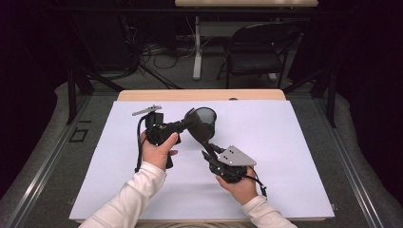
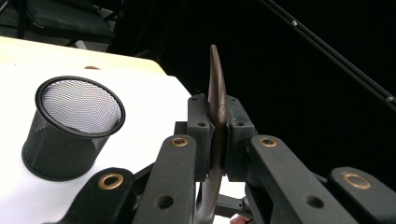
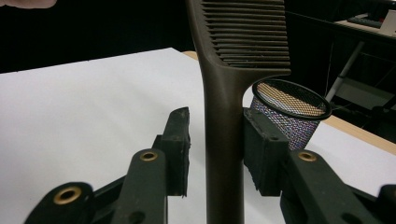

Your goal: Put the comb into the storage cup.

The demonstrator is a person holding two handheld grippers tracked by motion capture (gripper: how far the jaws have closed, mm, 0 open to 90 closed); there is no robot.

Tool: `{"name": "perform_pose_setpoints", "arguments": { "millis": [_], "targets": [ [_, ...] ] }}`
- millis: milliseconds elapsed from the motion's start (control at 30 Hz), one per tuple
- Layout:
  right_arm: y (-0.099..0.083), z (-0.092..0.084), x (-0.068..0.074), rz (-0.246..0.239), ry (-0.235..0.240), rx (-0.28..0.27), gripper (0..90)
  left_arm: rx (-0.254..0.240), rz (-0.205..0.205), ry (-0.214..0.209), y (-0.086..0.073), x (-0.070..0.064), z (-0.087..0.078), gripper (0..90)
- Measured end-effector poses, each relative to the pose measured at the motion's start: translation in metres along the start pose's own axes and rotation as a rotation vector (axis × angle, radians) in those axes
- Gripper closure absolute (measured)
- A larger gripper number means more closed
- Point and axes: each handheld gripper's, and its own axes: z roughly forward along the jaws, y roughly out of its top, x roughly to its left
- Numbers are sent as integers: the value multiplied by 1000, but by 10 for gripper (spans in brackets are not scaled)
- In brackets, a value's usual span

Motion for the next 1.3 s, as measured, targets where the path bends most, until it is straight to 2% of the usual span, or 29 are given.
{"name": "perform_pose_setpoints", "arguments": {
  "millis": [267, 733, 1300],
  "targets": [
    [-1, 1, -2, 12, -8, -6, 561, -15, 3, -1, 0, 1, 0, 845],
    [-2, 2, -7, 48, -13, -5, 432, -48, 27, 23, 1, 4, 1, 845],
    [-6, 7, -12, 71, -26, 28, 328, -89, 51, 55, 5, 11, 3, 845]
  ]
}}
